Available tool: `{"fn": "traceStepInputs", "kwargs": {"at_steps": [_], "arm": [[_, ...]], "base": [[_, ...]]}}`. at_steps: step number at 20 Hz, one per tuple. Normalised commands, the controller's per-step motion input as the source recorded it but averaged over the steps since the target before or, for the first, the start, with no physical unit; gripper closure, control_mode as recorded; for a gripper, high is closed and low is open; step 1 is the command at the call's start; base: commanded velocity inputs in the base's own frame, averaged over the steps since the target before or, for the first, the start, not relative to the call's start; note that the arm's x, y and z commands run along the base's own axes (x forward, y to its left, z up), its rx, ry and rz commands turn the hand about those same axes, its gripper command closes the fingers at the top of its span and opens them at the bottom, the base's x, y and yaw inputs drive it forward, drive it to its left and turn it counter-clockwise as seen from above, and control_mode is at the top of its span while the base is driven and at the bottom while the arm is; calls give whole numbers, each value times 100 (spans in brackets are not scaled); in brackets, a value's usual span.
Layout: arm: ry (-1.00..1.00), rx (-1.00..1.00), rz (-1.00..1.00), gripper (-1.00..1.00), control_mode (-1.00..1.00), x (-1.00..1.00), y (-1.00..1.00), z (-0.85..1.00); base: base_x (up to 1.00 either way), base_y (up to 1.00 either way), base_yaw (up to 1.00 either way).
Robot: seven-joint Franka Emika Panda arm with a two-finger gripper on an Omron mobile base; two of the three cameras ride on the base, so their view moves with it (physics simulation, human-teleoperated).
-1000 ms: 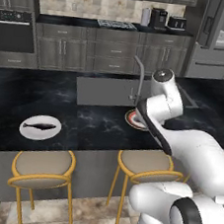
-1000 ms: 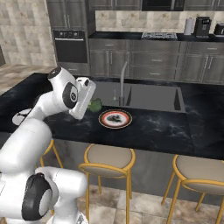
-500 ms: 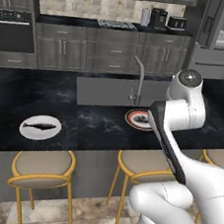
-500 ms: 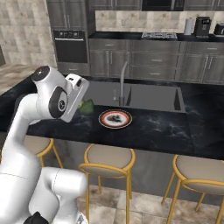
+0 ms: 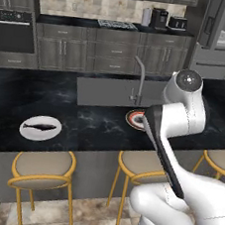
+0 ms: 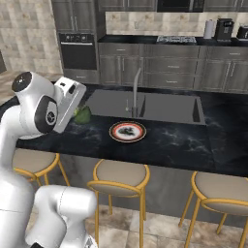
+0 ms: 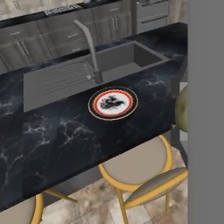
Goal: Transport the fish and broccoli to the fridge. Place the fish on the rack containing meat and place the broccoli on the rack containing the vegetable, ensuring meats and vegetables are on different racks.
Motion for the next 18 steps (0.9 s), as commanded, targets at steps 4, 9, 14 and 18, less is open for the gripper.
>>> {"fn": "traceStepInputs", "kwargs": {"at_steps": [4,9,14,18], "arm": [[0,12,0,100,-100,-50,6,23],[-4,13,0,100,-100,-61,0,22],[-8,12,0,100,-100,-49,0,19],[-11,9,0,100,-100,-46,0,23]], "base": [[0,0,0],[0,0,0],[0,0,0],[0,0,0]]}}
